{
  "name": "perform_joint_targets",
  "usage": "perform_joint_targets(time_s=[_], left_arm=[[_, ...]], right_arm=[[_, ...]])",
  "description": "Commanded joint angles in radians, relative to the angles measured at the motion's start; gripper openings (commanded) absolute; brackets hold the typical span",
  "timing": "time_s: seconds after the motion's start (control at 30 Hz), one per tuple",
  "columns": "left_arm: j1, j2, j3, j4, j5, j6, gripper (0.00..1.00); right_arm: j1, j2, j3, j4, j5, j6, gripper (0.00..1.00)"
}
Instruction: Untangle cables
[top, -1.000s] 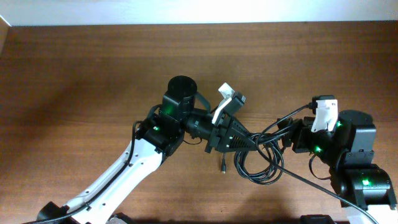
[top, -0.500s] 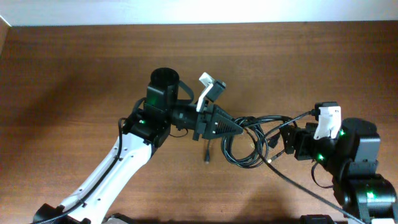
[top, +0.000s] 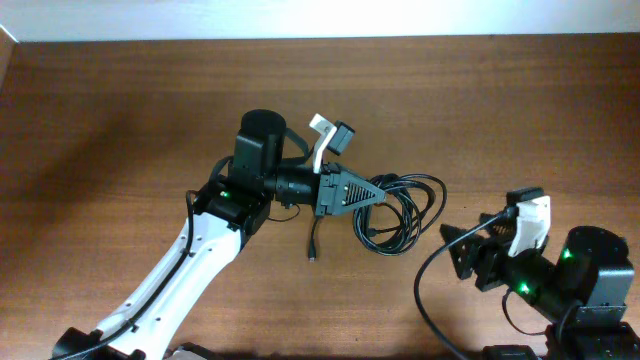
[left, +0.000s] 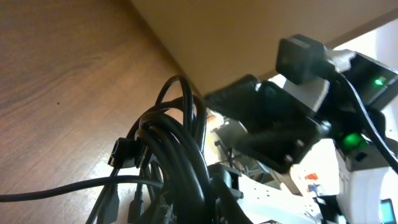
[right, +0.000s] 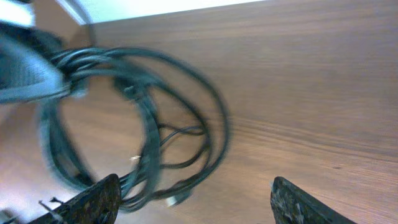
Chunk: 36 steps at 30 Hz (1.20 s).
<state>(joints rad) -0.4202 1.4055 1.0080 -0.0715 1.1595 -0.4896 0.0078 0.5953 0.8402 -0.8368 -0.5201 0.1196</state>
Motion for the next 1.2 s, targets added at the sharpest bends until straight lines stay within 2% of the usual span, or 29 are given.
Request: perform_joint_targets(time_s=[0.0, 0.17, 0.33, 0.57, 0.7, 0.77, 0.87, 0.93, 1.13, 1.17], left_arm=[[0.002, -0.004, 0.007, 0.002, -0.020, 0.013, 0.00], [-0.028, -0.004, 0.007, 0.011, -0.032, -0.009, 0.00], [-0.084, -0.004, 0.007, 0.119, -0.032, -0.048, 0.00], [-0.110, -0.004, 0.007, 0.154, -0.031, -0.064, 0.00], [-0.110, -0.004, 0.007, 0.154, -0.034, -0.063, 0.00], [-0.110, -0.004, 0.007, 0.154, -0.081, -0.064, 0.00], [-0.133, -0.004, 0.007, 0.192, -0.092, -0.067, 0.00], [-0.154, -0.004, 0.007, 0.198, -0.128, -0.066, 0.00], [-0.154, -0.004, 0.007, 0.195, -0.135, -0.088, 0.00], [-0.154, -0.004, 0.007, 0.195, -0.135, -0.091, 0.00]], right_arm=[[-0.002, -0.006, 0.013, -0.018, -0.188, -0.008, 0.75], [-0.002, -0.006, 0.013, -0.028, -0.263, -0.008, 0.75], [-0.002, -0.001, 0.011, -0.051, -0.204, -0.012, 0.75], [-0.002, 0.081, 0.011, -0.067, -0.182, -0.012, 0.75], [-0.002, 0.124, 0.011, -0.064, -0.183, -0.012, 0.70], [-0.002, 0.137, 0.011, -0.064, -0.183, -0.012, 0.70], [-0.002, 0.160, 0.011, -0.065, -0.184, -0.012, 0.64], [-0.002, 0.167, 0.011, -0.065, -0.188, -0.012, 0.54], [-0.002, 0.168, 0.011, -0.065, -0.189, -0.039, 0.43], [-0.002, 0.168, 0.011, -0.065, -0.189, -0.039, 0.38]])
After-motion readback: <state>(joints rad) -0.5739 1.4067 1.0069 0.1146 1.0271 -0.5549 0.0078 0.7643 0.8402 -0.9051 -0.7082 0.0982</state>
